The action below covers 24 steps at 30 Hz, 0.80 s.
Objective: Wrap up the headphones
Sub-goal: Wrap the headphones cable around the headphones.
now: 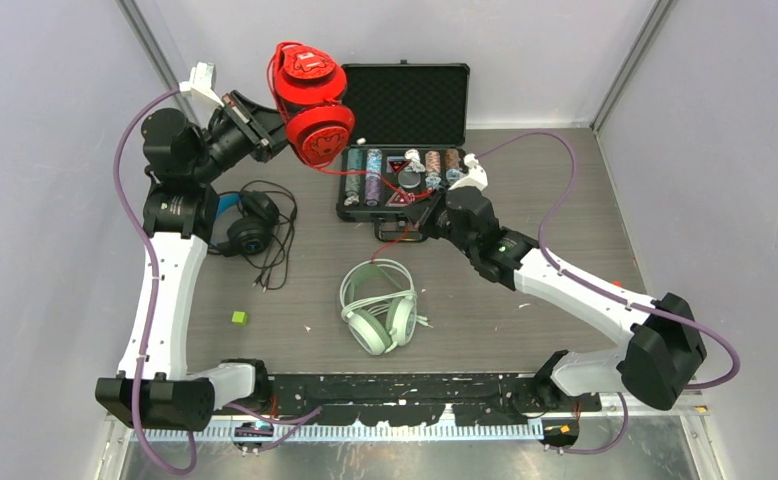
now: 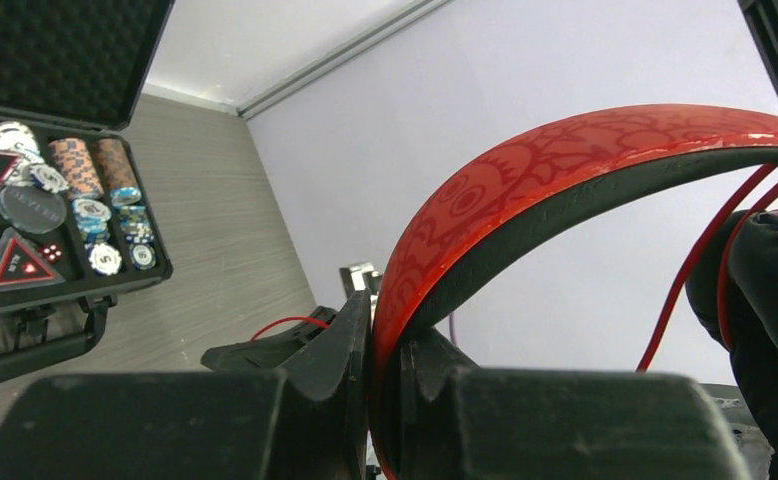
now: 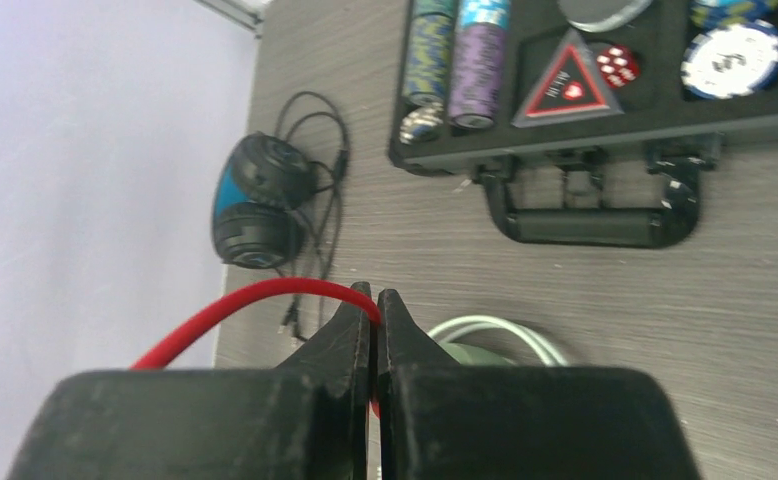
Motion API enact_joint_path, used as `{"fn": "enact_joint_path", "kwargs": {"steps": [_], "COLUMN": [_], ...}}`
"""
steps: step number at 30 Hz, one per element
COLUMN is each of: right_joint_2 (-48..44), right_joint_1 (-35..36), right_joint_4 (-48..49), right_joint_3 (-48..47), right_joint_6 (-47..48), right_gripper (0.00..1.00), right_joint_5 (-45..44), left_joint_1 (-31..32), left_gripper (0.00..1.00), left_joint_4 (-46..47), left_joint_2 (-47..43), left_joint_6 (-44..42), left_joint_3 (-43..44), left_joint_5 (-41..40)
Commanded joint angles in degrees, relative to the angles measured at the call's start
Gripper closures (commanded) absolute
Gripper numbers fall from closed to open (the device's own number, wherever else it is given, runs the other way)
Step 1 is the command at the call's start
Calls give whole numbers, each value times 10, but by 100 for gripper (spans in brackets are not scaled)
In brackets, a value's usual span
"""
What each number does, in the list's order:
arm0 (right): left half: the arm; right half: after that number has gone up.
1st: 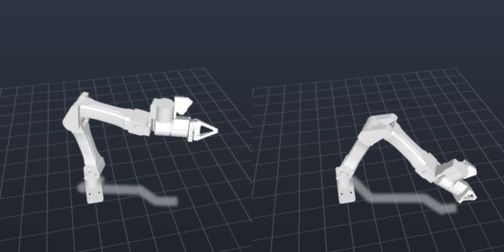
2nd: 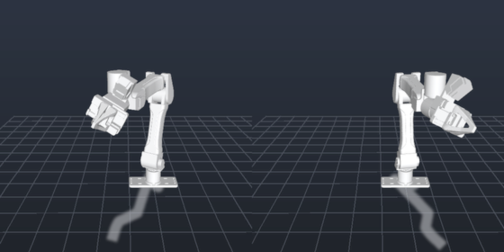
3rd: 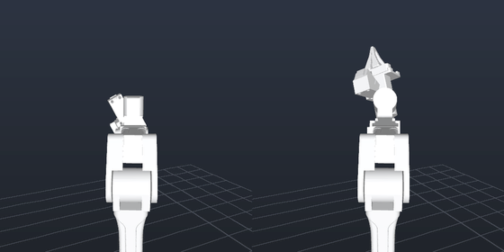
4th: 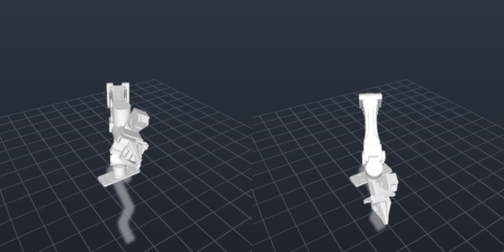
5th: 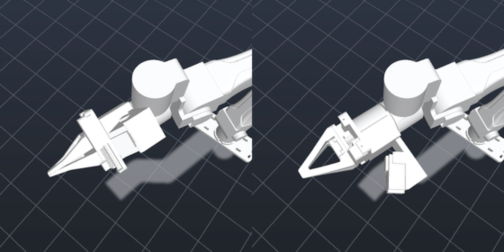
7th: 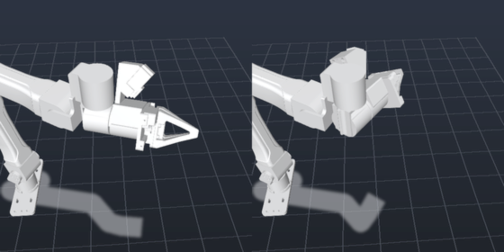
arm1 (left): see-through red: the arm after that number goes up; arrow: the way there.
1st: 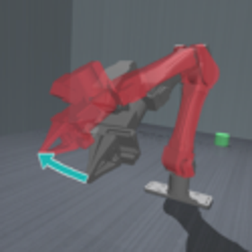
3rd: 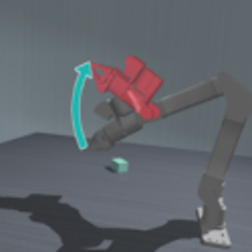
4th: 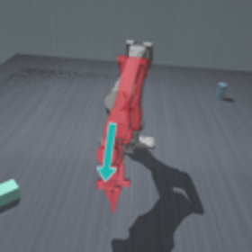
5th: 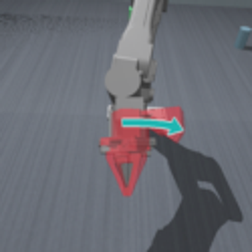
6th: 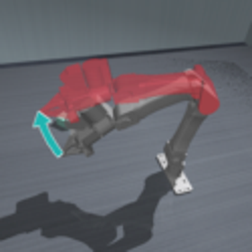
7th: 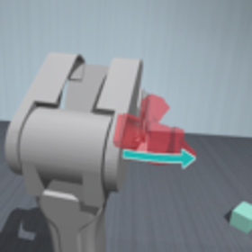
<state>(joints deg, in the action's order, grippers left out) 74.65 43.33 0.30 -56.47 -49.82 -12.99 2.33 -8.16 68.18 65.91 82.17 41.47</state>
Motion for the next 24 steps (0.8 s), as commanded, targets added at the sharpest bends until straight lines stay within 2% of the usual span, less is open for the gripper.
{"fn": "enact_joint_path", "kwargs": {"steps": [1, 11, 17, 24], "right_joint_2": [1, 24, 18, 23], "right_joint_1": [-11, -14, -67, -131], "right_joint_4": [13, 30, 28, 43], "right_joint_3": [20, 43, 40, 23], "right_joint_6": [-5, -10, 3, 37], "right_gripper": [100, 100, 99, 100], "right_joint_5": [-5, 8, 23, 64], "left_joint_1": [-3, -3, -3, -2], "left_gripper": [100, 100, 100, 100], "left_joint_4": [93, 105, -3, -19], "left_joint_2": [-5, 8, 0, -24], "left_joint_6": [49, 63, -46, -98], "left_joint_3": [26, 60, 76, 39], "left_joint_5": [18, 15, 75, 164]}}
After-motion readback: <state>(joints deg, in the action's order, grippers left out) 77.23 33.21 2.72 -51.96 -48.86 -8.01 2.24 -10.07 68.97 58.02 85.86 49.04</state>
